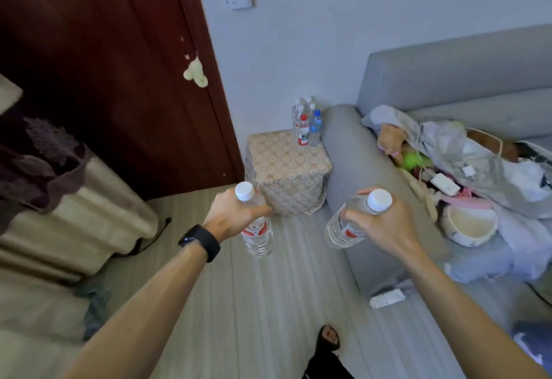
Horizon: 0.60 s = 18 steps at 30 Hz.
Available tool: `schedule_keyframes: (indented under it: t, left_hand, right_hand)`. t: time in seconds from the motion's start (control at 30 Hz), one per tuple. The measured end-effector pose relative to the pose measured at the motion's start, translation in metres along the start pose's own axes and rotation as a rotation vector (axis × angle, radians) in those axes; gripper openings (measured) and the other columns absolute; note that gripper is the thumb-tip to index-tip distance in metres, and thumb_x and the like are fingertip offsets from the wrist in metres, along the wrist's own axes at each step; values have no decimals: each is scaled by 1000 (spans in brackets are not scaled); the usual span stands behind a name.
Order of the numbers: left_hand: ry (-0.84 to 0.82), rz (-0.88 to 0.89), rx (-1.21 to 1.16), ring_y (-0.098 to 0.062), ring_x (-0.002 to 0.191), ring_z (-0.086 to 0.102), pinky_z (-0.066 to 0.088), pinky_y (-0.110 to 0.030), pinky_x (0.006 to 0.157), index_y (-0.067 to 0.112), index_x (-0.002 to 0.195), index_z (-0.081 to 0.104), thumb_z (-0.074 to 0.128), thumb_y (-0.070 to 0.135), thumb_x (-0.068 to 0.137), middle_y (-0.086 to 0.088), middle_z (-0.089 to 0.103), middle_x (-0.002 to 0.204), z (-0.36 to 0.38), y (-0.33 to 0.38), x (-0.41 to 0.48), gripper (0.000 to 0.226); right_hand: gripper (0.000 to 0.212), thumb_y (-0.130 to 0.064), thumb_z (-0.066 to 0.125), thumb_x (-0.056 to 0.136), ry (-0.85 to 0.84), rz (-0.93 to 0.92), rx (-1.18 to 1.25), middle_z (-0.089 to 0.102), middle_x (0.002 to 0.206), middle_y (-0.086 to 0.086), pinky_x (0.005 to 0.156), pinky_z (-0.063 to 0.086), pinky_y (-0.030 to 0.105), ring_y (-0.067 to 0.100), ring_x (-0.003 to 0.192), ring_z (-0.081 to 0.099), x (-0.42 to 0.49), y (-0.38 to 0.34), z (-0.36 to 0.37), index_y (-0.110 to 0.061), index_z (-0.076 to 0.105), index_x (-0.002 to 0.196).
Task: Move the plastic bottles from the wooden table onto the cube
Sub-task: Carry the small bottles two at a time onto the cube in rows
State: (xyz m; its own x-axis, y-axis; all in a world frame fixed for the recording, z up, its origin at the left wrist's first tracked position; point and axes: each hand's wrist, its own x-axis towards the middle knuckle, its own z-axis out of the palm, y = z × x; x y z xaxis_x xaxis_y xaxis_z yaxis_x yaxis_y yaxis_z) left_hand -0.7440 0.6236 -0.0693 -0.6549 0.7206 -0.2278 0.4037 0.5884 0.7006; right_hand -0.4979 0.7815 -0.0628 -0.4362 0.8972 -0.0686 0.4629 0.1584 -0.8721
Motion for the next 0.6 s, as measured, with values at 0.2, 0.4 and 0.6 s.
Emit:
schedule_keyframes:
  t: [0.2, 0.4, 0.6]
  left_hand:
    - [93, -54, -11, -6, 81, 68, 58, -30, 74, 20, 83, 73, 82, 35, 70, 6, 74, 83, -9, 44, 95, 21]
    - [131, -96, -74, -8, 84, 69, 59, -32, 78, 19, 87, 72, 83, 31, 70, 6, 74, 86, -14, 54, 193, 24]
    - [92, -130, -103, -6, 83, 68, 57, -26, 72, 23, 87, 72, 81, 34, 69, 7, 74, 85, -22, 44, 303, 23]
  right_hand:
    - [34, -44, 79, 50, 2, -8, 1, 73, 76, -13, 71, 54, 31, 9, 79, 69, 124, -13, -10, -28, 72, 79]
    - [49, -56, 78, 45, -53, -3, -29, 73, 79, -13, 64, 46, 22, 1, 78, 65, 228, -32, 13, -25, 73, 83]
    - [28, -33, 89, 65, -64, 50, -82, 73, 83, -10, 69, 49, 27, 9, 81, 67, 319, -36, 60, -26, 73, 87]
